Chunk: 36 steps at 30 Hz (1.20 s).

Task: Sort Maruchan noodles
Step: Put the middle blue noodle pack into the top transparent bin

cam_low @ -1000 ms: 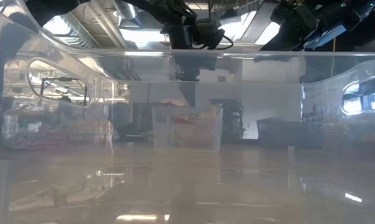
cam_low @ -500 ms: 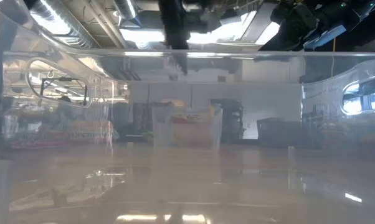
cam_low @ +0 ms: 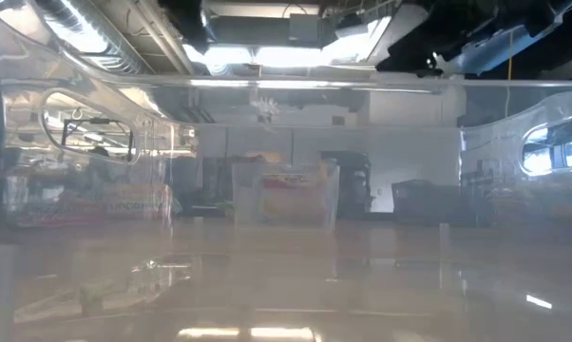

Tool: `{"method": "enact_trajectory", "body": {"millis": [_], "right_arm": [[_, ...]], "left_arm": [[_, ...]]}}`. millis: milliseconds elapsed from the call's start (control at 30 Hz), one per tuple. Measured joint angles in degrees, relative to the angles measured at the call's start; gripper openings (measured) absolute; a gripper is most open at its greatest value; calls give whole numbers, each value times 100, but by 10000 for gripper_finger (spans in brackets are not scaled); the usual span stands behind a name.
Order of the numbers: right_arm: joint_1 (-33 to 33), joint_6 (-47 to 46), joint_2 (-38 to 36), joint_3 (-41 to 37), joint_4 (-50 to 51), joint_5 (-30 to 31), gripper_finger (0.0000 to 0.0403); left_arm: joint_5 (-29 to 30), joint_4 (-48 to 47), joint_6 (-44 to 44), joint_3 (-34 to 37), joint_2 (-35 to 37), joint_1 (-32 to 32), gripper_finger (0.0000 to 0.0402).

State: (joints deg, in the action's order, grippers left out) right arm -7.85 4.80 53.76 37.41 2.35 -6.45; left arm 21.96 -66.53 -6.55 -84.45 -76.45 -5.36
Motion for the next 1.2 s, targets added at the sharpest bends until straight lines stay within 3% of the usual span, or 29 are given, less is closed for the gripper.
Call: {"method": "enact_trajectory", "body": {"millis": [167, 433, 633, 800, 900, 1067, 1200], "right_arm": [[-3, -102, 217, -2, -355, 32, 248], [0, -497, 587, 2, -291, 88, 248], [434, -998, 341, 92, 1100, -46, 248], [1161, -1701, 348, 730, 2857, 746, 248], [1421, -2404, 354, 1149, 3830, 984, 248], [1549, -3625, 353, 1631, 4880, 351, 248], [1540, -3655, 353, 1701, 4484, 377, 248]], "left_arm": [[15, 273, -78, 727, 729, 2, 169], [-499, 985, -141, 1122, 855, 4, 169], [-1021, 2949, 999, 2049, 858, 2, 169], [-1872, 5206, 1493, 2990, 776, -63, 169], [-2168, 6038, 1483, 3409, 779, -56, 169], [-2212, 6680, 1417, 3829, 777, 139, 169], [-2212, 6894, 1451, 3946, 779, 265, 169]]}}
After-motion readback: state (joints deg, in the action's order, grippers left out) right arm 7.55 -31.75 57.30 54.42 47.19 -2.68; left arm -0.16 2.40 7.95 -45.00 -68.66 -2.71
